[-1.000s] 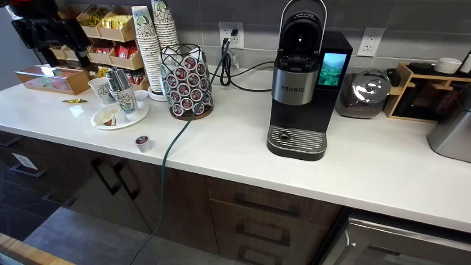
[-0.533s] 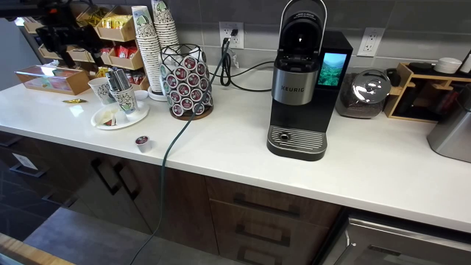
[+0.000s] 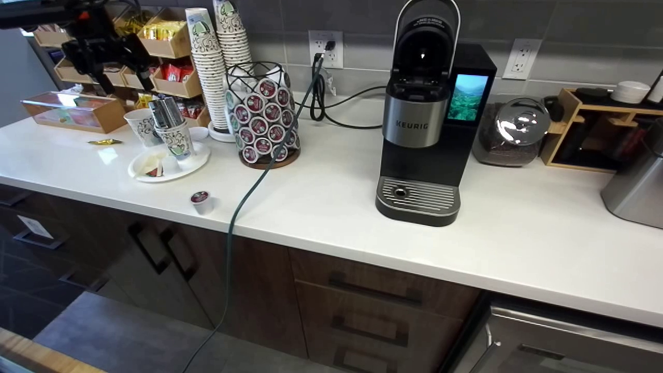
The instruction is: Pick up the silver milk jug and put it on the table
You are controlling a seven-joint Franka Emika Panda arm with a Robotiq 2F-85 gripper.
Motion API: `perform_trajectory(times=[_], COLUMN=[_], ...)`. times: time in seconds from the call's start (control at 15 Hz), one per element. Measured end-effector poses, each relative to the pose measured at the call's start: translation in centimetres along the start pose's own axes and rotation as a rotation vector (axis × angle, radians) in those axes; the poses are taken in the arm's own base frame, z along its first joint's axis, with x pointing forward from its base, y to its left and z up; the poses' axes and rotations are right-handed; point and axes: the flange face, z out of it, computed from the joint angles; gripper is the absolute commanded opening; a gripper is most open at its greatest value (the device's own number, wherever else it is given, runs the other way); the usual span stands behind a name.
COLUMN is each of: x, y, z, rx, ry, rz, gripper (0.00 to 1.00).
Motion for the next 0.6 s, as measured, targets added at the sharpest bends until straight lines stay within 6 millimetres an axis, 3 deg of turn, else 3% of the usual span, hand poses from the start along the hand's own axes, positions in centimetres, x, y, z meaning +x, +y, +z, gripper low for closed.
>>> perform_trajectory(times=[0.33,0.6], x=[5.5,8.0], y=[-2.6,-3.1], z=[2.6,5.3], rx=[-0.014,0.039], ry=[0.116,0.132], rz=[-0.069,-0.083], gripper=[1.0,0.97])
